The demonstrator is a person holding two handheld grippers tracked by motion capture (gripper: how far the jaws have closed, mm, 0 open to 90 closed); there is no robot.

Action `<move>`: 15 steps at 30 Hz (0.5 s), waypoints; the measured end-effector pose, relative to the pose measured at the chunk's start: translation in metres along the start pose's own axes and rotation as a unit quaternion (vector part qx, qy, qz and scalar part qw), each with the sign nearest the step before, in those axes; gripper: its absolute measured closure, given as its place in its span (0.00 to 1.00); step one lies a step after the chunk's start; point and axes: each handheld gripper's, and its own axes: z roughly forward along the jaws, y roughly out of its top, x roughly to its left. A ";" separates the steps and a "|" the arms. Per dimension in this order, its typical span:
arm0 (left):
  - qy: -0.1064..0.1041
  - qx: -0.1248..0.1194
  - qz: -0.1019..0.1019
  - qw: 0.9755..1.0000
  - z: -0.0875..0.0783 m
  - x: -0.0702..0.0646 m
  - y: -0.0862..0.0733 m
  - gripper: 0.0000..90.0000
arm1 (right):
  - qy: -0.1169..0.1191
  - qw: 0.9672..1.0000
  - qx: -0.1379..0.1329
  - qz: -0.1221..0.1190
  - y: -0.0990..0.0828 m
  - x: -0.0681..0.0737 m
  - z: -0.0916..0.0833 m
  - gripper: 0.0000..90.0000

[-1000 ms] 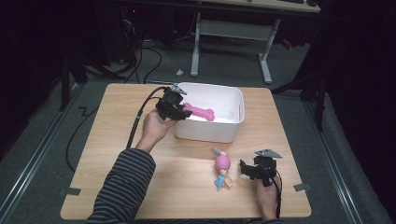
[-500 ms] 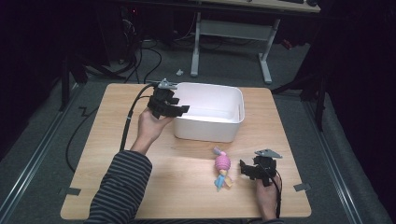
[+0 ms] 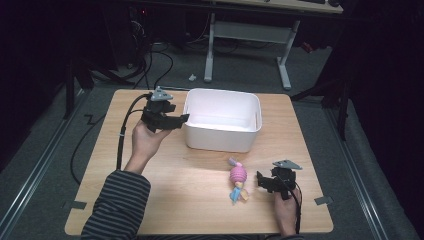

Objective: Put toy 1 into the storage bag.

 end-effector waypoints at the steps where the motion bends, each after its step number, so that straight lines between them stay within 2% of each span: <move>1: 0.000 -0.001 -0.002 1.000 -0.002 0.001 -0.001 0.42 | 0.000 1.000 0.000 0.000 0.000 0.000 0.000 0.16; 4: 0.001 -0.004 -0.006 1.000 -0.006 0.002 -0.002 0.41 | 0.000 1.000 0.000 0.000 0.000 0.000 0.000 0.16; 5: 0.008 -0.004 -0.003 1.000 -0.010 0.003 -0.003 0.41 | 0.000 1.000 0.000 0.000 0.000 0.000 0.000 0.16; 11: 0.014 -0.011 0.000 1.000 -0.021 0.004 -0.006 0.40 | 0.000 1.000 0.000 0.000 0.000 0.001 0.000 0.16; 15: 0.011 -0.017 -0.005 1.000 -0.025 0.005 -0.008 0.40 | 0.000 1.000 0.000 0.000 0.000 0.001 0.000 0.16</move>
